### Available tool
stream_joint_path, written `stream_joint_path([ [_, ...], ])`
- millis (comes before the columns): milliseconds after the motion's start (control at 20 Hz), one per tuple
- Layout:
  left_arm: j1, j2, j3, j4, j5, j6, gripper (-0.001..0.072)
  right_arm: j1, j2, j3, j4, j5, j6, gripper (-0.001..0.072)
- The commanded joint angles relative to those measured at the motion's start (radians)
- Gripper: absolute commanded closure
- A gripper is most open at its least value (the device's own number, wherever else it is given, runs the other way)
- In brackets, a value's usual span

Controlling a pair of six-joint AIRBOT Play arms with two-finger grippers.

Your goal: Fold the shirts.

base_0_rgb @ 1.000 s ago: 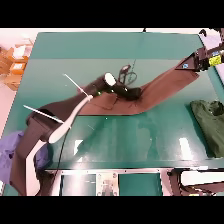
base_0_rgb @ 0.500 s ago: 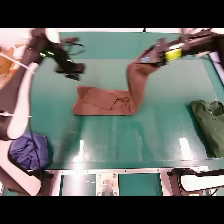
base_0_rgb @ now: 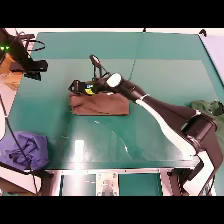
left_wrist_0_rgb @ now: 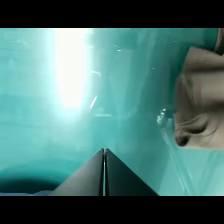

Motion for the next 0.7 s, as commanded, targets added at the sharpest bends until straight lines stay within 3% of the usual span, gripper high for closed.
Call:
stream_joint_path([
  [0,0.029,0.003,-0.003,-0.045,0.012,0.0,0.0675,-0.062,-0.004,0.002,-0.063,-0.004,-0.001,0.0141],
  [350,0.031,0.003,-0.003,-0.069,0.011,0.0,0.0675,-0.6,0.199,-0.055,-0.247,0.597,0.063,0.0143],
  [500,0.031,0.003,-0.003,-0.068,0.01,-0.001,0.0675,-0.698,0.209,-0.232,-0.246,0.655,0.058,0.0138],
  [650,0.031,0.003,-0.003,-0.068,0.011,-0.001,0.0675,-0.667,0.198,-0.437,-0.189,0.546,-0.014,0.0137],
])
